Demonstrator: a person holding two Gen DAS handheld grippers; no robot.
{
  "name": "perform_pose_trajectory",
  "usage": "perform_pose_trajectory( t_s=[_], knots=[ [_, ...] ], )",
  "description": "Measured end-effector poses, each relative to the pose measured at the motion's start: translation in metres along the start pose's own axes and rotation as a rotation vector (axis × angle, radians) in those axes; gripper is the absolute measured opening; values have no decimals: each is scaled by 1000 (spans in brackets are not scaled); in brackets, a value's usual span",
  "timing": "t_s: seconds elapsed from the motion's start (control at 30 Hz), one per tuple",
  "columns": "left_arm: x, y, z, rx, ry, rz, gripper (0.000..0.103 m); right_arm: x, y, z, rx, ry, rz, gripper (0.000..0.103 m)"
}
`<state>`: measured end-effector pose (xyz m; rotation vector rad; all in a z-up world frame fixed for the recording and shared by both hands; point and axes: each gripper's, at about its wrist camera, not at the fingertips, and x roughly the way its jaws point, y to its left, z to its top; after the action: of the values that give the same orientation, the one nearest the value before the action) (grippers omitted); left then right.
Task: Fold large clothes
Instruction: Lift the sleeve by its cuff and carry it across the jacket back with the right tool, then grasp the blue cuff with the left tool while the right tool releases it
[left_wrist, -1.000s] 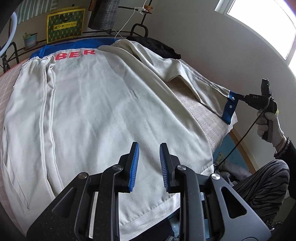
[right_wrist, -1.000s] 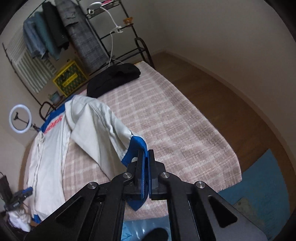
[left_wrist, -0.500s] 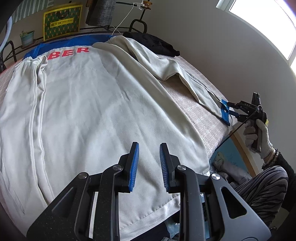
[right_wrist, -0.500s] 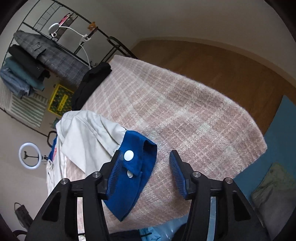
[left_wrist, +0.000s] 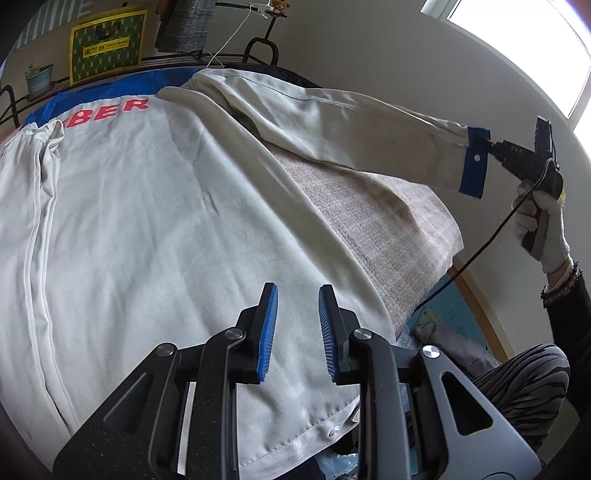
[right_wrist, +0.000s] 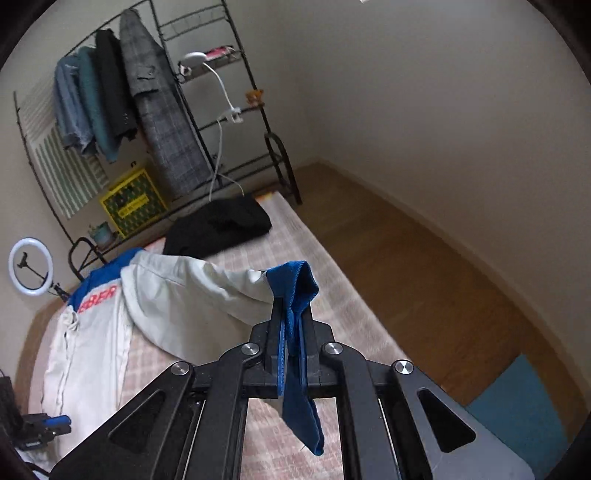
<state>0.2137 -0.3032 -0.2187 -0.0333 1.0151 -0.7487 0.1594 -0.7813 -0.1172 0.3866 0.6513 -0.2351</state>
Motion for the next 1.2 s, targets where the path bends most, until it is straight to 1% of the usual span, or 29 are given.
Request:
perform_pose_trajectory(
  t_s=[0.1,0.13,0.27,0.33,0.47,0.57,0.7,0.8,0.87,0.93,1.0,1.07,1.1,1.13,1.17,1.2],
  knots=[
    [-3,2,-1,-3,-7,-2,22,-17,40,12,-126,-27,24,4],
    [-5,2,-2,-2,-10,0,22,-23,56,11,-175,-33,32,4],
    [-19,6,-5,1,-30,6,22,-34,98,-1,-288,-30,67,4],
    [-28,8,-7,7,-43,9,22,-41,114,-7,-320,-34,78,4],
    [-46,12,-10,5,-72,15,22,-58,143,-16,-363,-48,130,4],
    [-61,20,-13,-18,-100,20,22,-76,171,-27,-427,-55,185,4],
    [-80,34,-21,-67,-129,13,22,-96,207,-57,-518,-32,280,4],
    [-91,43,-28,-105,-144,4,22,-100,233,-89,-573,28,372,4],
    [-96,46,-32,-127,-148,-12,22,-97,251,-113,-618,76,415,4],
    [-99,48,-35,-149,-152,-39,22,-87,268,-140,-662,148,461,4],
    [-98,48,-38,-170,-148,-66,22,-76,279,-165,-700,208,483,4],
    [-94,47,-43,-180,-136,-75,22,-62,290,-188,-730,294,521,5],
    [-91,46,-45,-185,-129,-79,22,-57,293,-195,-748,334,540,6],
    [-89,45,-47,-189,-123,-82,23,-52,297,-203,-778,366,549,9],
    [-86,45,-50,-196,-115,-87,26,-52,300,-209,-804,388,549,10],
    [-81,44,-54,-203,-105,-95,34,-54,301,-213,-817,417,566,11]
  ],
)
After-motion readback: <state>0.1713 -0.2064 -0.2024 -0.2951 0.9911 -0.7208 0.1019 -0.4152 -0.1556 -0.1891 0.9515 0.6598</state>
